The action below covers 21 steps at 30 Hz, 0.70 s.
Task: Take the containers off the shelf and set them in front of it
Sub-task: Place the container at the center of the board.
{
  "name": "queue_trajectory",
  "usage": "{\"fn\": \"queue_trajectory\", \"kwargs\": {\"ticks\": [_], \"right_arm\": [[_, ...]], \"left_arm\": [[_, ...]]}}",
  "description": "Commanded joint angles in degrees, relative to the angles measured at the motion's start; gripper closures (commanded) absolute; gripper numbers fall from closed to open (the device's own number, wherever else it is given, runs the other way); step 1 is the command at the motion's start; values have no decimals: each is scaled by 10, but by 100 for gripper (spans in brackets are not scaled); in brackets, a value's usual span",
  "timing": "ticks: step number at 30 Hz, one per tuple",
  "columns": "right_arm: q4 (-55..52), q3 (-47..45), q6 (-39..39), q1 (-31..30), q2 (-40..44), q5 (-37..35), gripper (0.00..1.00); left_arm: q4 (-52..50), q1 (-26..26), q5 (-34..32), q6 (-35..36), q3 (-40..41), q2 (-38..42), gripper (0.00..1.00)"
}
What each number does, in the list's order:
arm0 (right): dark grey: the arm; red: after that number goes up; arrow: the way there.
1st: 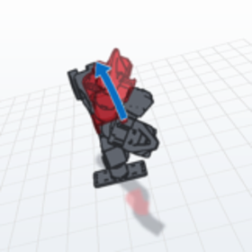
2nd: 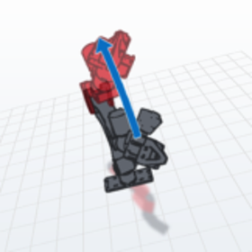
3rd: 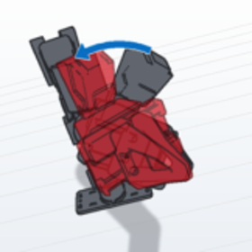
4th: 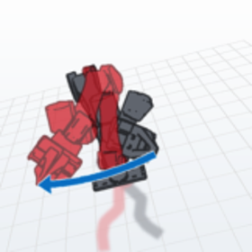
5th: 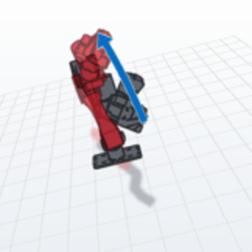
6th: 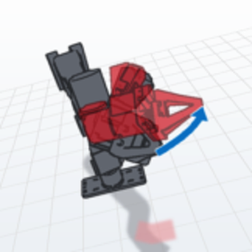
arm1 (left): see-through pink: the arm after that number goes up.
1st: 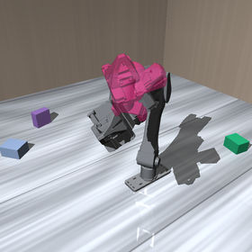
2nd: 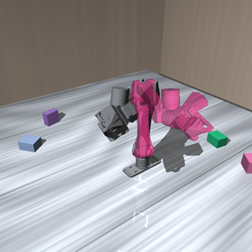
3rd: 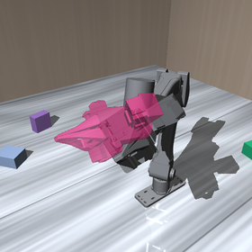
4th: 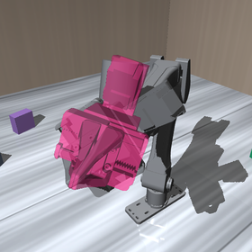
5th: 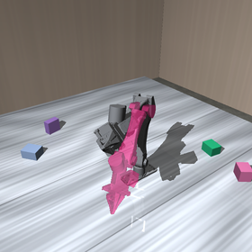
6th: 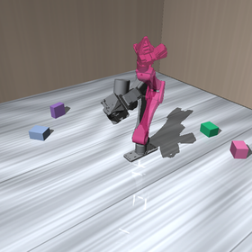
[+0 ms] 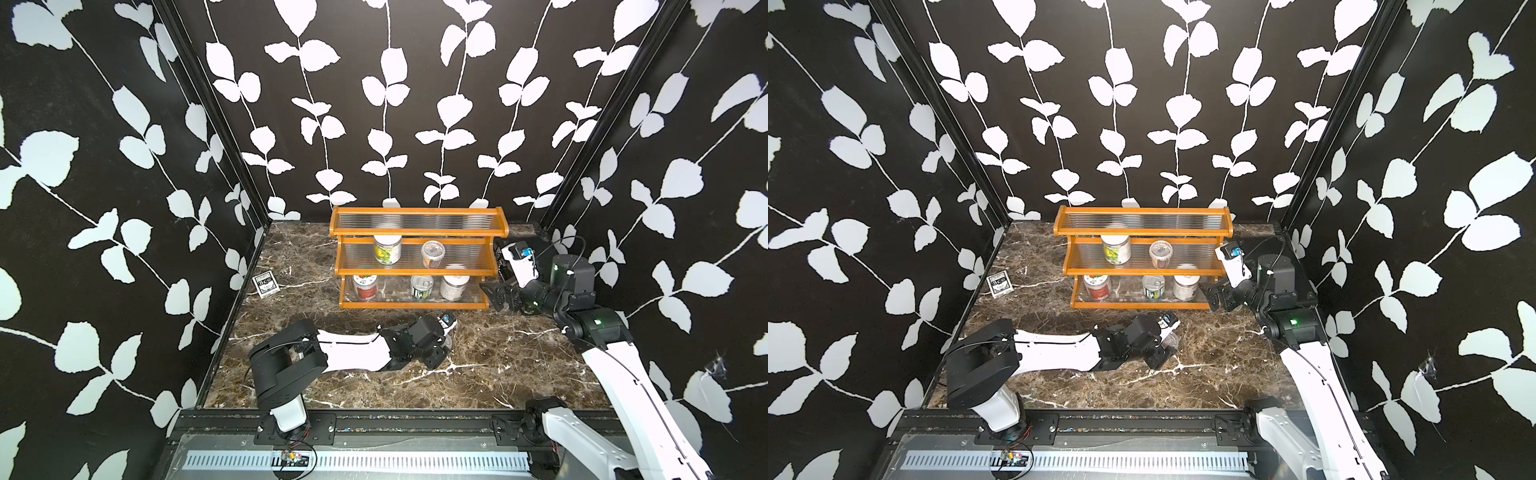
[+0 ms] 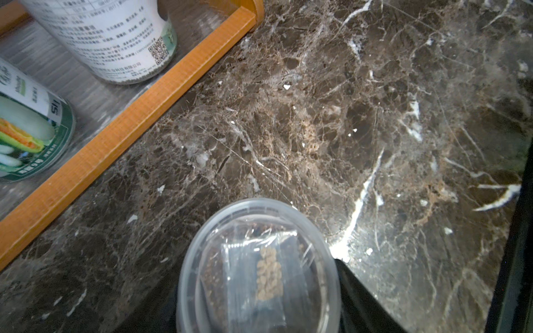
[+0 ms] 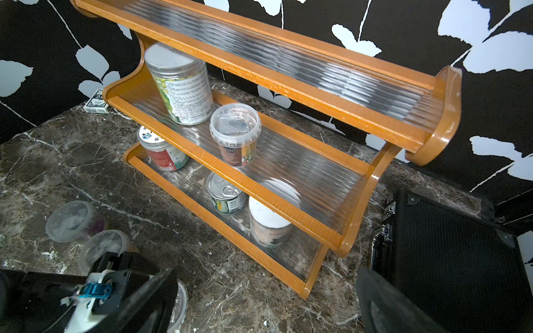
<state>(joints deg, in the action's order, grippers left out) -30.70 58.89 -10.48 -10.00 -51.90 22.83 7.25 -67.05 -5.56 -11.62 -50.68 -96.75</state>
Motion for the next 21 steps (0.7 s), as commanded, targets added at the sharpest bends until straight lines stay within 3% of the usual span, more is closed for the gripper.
{"fn": "queue_trajectory", "kwargs": {"ticks": [1,11,21], "right_arm": [[20,-2,5,3,8,-6,0],[22,-2,4,3,5,-2,0],[25,-9,3,3,7,-2,0]], "left_arm": [[3,5,-1,2,-1,4,34],[-25,10,-17,5,16,33,27],[-82,10,-25,21,16,66,28]]}}
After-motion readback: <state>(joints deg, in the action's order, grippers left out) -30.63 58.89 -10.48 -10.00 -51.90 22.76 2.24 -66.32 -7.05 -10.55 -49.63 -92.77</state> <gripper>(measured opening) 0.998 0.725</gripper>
